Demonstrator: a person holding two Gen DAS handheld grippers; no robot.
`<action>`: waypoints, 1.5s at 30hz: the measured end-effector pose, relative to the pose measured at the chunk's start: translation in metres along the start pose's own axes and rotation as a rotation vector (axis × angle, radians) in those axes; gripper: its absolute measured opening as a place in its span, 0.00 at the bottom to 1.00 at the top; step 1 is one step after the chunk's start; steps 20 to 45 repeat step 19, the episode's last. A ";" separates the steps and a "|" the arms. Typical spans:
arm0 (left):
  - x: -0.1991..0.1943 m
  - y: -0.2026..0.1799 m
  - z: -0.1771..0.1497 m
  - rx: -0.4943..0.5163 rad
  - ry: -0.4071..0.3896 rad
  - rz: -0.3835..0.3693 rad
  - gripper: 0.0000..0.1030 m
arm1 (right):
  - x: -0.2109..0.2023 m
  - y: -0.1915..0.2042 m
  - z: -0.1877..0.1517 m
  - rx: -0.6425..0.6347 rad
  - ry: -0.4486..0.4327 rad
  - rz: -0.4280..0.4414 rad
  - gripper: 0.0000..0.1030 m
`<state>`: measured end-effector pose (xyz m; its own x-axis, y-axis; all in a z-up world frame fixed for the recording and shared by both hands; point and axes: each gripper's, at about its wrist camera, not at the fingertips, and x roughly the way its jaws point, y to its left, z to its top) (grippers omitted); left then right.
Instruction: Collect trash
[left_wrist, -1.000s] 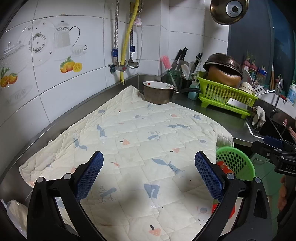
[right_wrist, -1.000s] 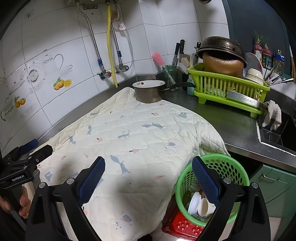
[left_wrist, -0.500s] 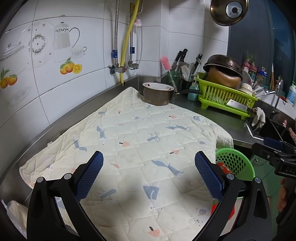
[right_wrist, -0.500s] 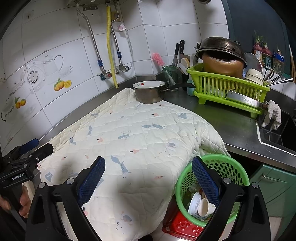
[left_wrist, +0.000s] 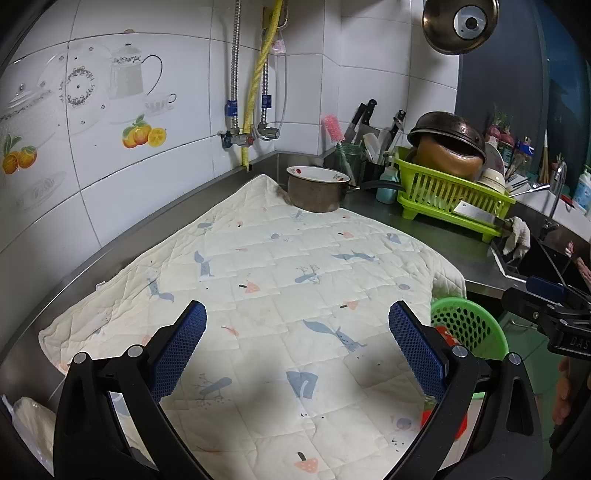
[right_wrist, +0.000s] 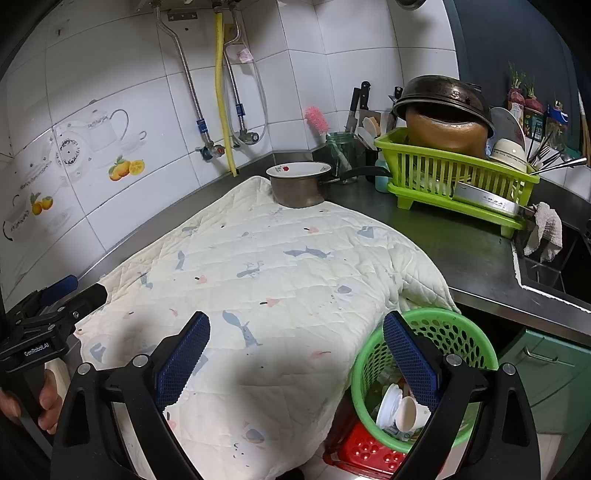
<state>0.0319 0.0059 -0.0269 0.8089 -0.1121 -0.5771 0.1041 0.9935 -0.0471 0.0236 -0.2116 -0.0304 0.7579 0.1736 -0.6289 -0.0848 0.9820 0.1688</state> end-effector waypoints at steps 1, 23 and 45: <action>0.000 0.000 0.000 0.000 0.000 0.001 0.95 | 0.000 0.000 0.000 0.000 0.000 -0.001 0.89; -0.006 0.002 0.002 -0.006 -0.011 0.008 0.95 | 0.001 0.003 0.001 -0.002 -0.002 0.014 0.89; -0.006 0.002 0.002 -0.006 -0.011 0.008 0.95 | 0.001 0.003 0.001 -0.002 -0.002 0.014 0.89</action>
